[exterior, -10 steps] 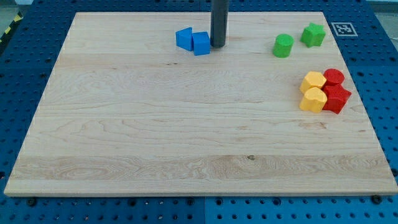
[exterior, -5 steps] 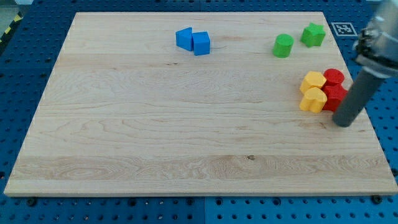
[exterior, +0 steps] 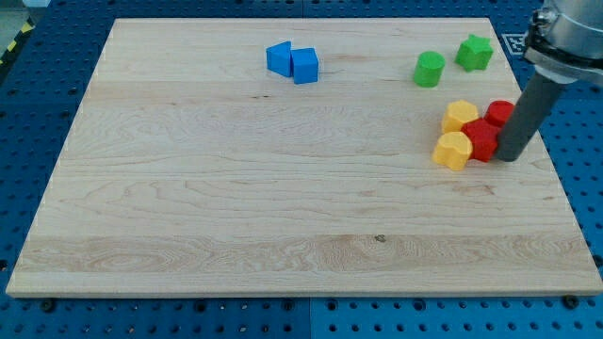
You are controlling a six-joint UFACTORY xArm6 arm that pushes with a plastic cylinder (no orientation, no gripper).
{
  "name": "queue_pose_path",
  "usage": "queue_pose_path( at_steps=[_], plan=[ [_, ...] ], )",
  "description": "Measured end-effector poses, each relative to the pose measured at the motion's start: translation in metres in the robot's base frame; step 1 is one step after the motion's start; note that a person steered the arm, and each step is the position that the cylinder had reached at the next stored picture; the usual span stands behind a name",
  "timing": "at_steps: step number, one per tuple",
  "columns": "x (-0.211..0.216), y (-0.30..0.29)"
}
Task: Slide yellow heart to blue cube
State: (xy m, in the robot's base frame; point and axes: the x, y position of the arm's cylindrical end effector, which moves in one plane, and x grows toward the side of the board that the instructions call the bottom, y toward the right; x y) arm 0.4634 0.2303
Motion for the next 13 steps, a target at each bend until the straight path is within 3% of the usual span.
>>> queue_pose_path(
  at_steps=[2, 5, 8, 11, 12, 13],
  plan=[
    [0.017, -0.099],
    [-0.048, -0.208],
    [-0.022, -0.103],
    [-0.074, -0.211],
    [-0.075, -0.212],
    [-0.075, -0.175]
  ],
)
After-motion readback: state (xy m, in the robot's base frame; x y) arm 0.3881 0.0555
